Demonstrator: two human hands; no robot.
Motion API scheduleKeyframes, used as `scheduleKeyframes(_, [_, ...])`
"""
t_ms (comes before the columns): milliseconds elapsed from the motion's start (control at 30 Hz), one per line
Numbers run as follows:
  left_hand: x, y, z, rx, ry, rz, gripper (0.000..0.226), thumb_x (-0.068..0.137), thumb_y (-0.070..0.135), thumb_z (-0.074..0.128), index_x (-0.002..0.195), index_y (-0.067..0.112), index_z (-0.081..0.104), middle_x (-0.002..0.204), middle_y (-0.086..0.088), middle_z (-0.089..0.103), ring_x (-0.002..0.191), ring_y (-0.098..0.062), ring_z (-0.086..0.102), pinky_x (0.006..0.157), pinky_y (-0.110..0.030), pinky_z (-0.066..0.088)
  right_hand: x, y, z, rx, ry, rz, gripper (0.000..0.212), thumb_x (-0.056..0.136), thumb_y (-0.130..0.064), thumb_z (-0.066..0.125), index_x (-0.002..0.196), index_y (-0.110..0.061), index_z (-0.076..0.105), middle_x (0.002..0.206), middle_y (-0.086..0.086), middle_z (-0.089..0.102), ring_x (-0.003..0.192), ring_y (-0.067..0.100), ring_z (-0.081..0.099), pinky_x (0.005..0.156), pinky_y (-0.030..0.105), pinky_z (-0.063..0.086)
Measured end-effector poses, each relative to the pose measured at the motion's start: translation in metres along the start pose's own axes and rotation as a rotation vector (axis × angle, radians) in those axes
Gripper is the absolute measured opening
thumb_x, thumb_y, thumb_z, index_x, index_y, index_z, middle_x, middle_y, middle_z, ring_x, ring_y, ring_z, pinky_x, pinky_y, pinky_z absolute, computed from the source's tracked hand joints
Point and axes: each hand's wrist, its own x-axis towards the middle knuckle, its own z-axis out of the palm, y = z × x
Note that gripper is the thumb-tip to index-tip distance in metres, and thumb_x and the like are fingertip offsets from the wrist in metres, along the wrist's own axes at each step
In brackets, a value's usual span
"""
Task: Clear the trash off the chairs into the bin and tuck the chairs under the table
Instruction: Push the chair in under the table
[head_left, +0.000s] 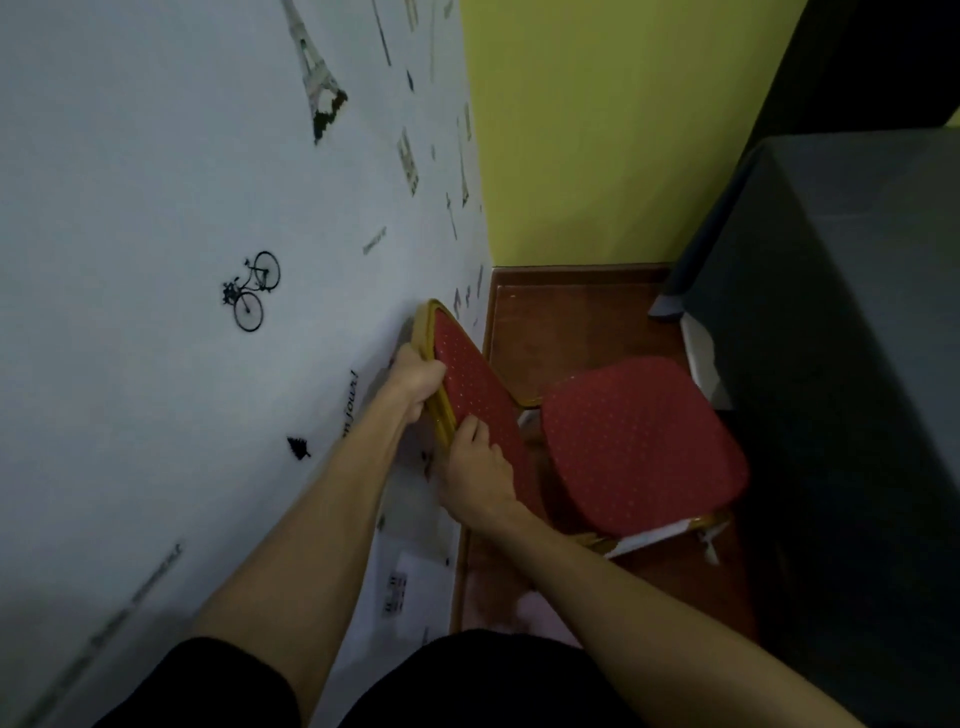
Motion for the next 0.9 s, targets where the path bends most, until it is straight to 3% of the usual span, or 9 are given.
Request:
scheduleKeyframes(67, [0.002, 0.001, 0.009, 0.045, -0.015, 0.022, 0.018, 0.092, 0.001, 0.058, 0.107, 0.011, 0.059, 0.095, -0.009, 0.068, 0.08, -0.02, 0.066, 0.064, -0.033, 0.057, 0.002, 0.01, -0.001, 0.103, 0.043, 0.079, 0.066, 0.098, -0.026, 0.06, 0.152, -0.005, 0.027, 0.155, 0.016, 0.04, 0.128, 0.043, 0.054, 0.096, 0.051, 0.051])
scheduleKeyframes(167, [0.012, 0.0, 0.029, 0.088, -0.003, 0.067, 0.018, 0.084, 0.0, 0.064, 0.078, 0.017, 0.061, 0.095, -0.014, 0.072, 0.086, -0.028, 0.071, 0.08, -0.047, 0.061, 0.0, 0.026, -0.008, 0.197, 0.111, 0.143, 0.07, 0.1, -0.015, 0.052, 0.161, -0.012, 0.018, 0.166, 0.012, 0.029, 0.146, 0.043, 0.037, 0.11, 0.056, 0.042])
scheduleKeyframes(267, [0.015, 0.005, 0.061, 0.126, -0.064, 0.112, 0.019, 0.083, 0.004, 0.067, 0.074, 0.02, 0.062, 0.089, -0.01, 0.073, 0.086, -0.028, 0.071, 0.084, -0.046, 0.06, -0.005, 0.05, -0.024, 0.245, 0.15, 0.184, 0.075, 0.095, -0.011, 0.054, 0.162, -0.014, 0.019, 0.167, 0.011, 0.03, 0.148, 0.043, 0.033, 0.114, 0.057, 0.037])
scheduleKeyframes(367, [0.017, 0.011, 0.088, 0.12, -0.167, 0.138, 0.012, 0.081, 0.017, 0.07, 0.09, 0.024, 0.065, 0.095, -0.005, 0.075, 0.091, -0.028, 0.072, 0.086, -0.049, 0.059, -0.009, 0.073, -0.041, 0.247, 0.249, 0.238, 0.077, 0.088, -0.003, 0.055, 0.159, -0.013, 0.026, 0.16, 0.012, 0.041, 0.14, 0.045, 0.044, 0.108, 0.057, 0.044])
scheduleKeyframes(433, [0.019, 0.016, 0.104, 0.106, -0.244, 0.157, 0.025, 0.082, 0.023, 0.069, 0.107, 0.024, 0.064, 0.103, -0.004, 0.074, 0.096, -0.027, 0.071, 0.088, -0.052, 0.058, -0.011, 0.085, -0.052, 0.253, 0.314, 0.281, 0.077, 0.086, -0.001, 0.058, 0.157, -0.014, 0.032, 0.156, 0.011, 0.048, 0.135, 0.041, 0.051, 0.106, 0.053, 0.047])
scheduleKeyframes(600, [0.013, 0.034, 0.142, 0.075, -0.522, 0.11, 0.038, 0.098, 0.015, 0.059, 0.131, 0.011, 0.042, 0.115, -0.008, 0.062, 0.103, -0.022, 0.066, 0.094, -0.045, 0.053, -0.005, 0.118, -0.087, 0.304, 0.357, 0.397, 0.076, 0.079, -0.009, 0.07, 0.149, -0.024, 0.045, 0.13, 0.006, 0.067, 0.116, 0.034, 0.066, 0.093, 0.047, 0.056])
scheduleKeyframes(767, [0.011, 0.044, 0.182, 0.178, -0.621, 0.161, 0.043, 0.096, 0.023, 0.061, 0.133, 0.014, 0.04, 0.123, -0.01, 0.062, 0.111, -0.024, 0.063, 0.088, -0.041, 0.055, -0.012, 0.153, -0.12, 0.275, 0.356, 0.519, 0.076, 0.082, -0.009, 0.062, 0.152, -0.031, 0.044, 0.127, 0.011, 0.068, 0.115, 0.038, 0.065, 0.097, 0.051, 0.054])
scheduleKeyframes(900, [0.009, 0.061, 0.212, 0.243, -0.719, 0.164, 0.073, 0.095, 0.031, 0.061, 0.152, 0.012, 0.019, 0.137, -0.009, 0.053, 0.117, -0.021, 0.055, 0.091, -0.038, 0.05, -0.012, 0.18, -0.143, 0.295, 0.321, 0.591, 0.081, 0.086, 0.0, 0.059, 0.155, -0.037, 0.038, 0.129, 0.005, 0.064, 0.119, 0.029, 0.062, 0.099, 0.039, 0.052])
